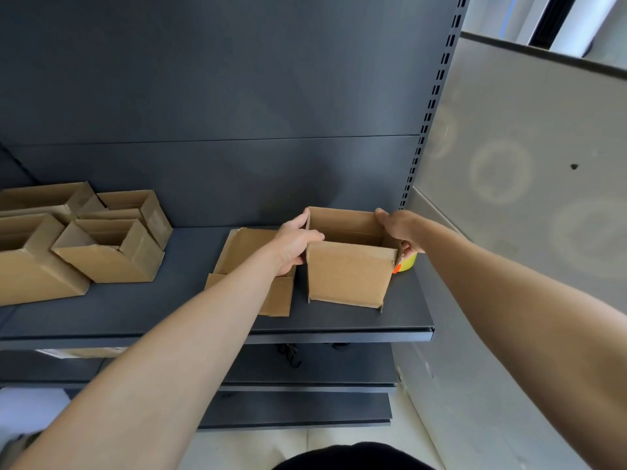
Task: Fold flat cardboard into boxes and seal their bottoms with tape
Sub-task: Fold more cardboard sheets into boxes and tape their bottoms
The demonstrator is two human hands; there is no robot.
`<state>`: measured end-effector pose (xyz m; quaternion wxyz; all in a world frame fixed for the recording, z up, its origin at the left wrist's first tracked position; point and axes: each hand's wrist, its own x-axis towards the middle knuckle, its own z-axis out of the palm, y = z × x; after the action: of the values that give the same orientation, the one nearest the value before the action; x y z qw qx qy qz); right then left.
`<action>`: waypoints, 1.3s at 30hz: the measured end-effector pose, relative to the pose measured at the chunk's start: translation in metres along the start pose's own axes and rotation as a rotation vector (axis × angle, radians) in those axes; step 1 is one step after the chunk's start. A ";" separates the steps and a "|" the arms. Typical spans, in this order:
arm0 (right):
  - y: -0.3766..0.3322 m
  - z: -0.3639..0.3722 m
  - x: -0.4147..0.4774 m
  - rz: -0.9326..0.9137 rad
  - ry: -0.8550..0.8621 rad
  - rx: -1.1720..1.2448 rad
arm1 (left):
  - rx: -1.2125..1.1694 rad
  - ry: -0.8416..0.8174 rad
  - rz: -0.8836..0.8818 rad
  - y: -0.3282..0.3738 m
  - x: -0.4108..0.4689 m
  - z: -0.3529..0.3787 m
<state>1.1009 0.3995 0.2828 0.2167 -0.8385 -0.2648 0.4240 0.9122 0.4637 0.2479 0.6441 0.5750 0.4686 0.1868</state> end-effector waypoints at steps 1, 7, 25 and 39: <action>0.000 0.001 -0.001 -0.002 -0.001 -0.006 | -0.001 -0.014 -0.008 0.000 0.001 0.001; -0.002 0.001 -0.002 0.023 0.006 0.034 | 0.025 0.007 0.033 -0.002 0.002 0.000; 0.002 -0.002 -0.007 0.014 -0.047 0.108 | 0.080 -0.133 0.117 -0.013 -0.002 0.005; 0.044 -0.035 0.006 -0.001 -0.367 0.597 | 0.149 -0.275 0.016 -0.016 0.001 -0.004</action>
<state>1.1443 0.3648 0.2729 0.4013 -0.6481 -0.1641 0.6262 0.9047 0.4627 0.2335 0.6564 0.6450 0.3839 0.0760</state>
